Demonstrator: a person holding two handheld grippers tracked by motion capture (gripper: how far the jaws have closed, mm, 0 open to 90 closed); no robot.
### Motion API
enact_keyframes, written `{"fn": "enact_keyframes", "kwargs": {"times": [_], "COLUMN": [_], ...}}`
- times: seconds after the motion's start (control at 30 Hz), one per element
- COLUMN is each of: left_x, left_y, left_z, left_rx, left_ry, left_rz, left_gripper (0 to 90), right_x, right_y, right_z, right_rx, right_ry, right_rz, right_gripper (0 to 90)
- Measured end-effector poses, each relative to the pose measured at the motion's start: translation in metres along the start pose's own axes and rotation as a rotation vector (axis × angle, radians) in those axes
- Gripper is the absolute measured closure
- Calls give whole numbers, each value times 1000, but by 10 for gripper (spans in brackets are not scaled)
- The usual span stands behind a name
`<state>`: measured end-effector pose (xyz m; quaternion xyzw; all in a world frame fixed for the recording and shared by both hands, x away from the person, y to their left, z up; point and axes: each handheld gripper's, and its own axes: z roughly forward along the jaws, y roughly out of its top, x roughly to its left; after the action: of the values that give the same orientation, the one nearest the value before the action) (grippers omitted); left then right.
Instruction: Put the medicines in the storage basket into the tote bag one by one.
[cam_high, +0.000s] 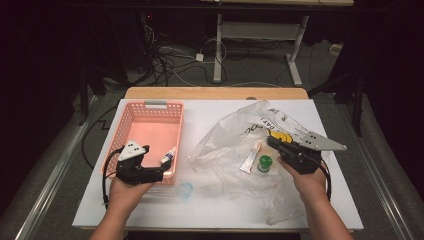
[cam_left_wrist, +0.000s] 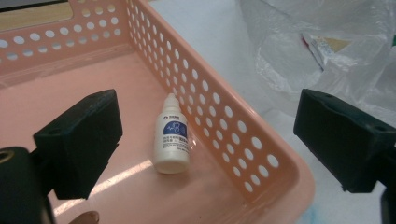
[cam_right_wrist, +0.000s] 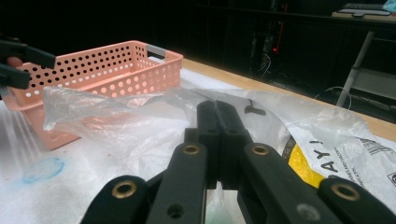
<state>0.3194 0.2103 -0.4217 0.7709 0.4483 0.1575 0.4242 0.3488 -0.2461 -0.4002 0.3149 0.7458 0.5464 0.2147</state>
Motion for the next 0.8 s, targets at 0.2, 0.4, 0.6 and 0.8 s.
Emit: {"fn": "enact_keyframes", "kwargs": {"times": [0.2,0.4,0.6,0.8], "left_x": [11,26,34,37], "left_y": [19,32,42,47], "left_z": [11,25,40,57], "left_rx": [54,171,267,409], "left_ry": [3,4,1,1], "left_rz": [-2,-23,-23,-5], "left_gripper": [141,167,206,259], "right_x": [-1,0,-1,-1], "right_y": [1,1,1,0], "right_z": [-1,-1,-1,-1], "right_rx": [-4,-2,-5,-3], "right_ry": [-2,-1,1,1], "right_rz": [-2,-1,-3,0], "right_gripper": [900,900,900,900]}}
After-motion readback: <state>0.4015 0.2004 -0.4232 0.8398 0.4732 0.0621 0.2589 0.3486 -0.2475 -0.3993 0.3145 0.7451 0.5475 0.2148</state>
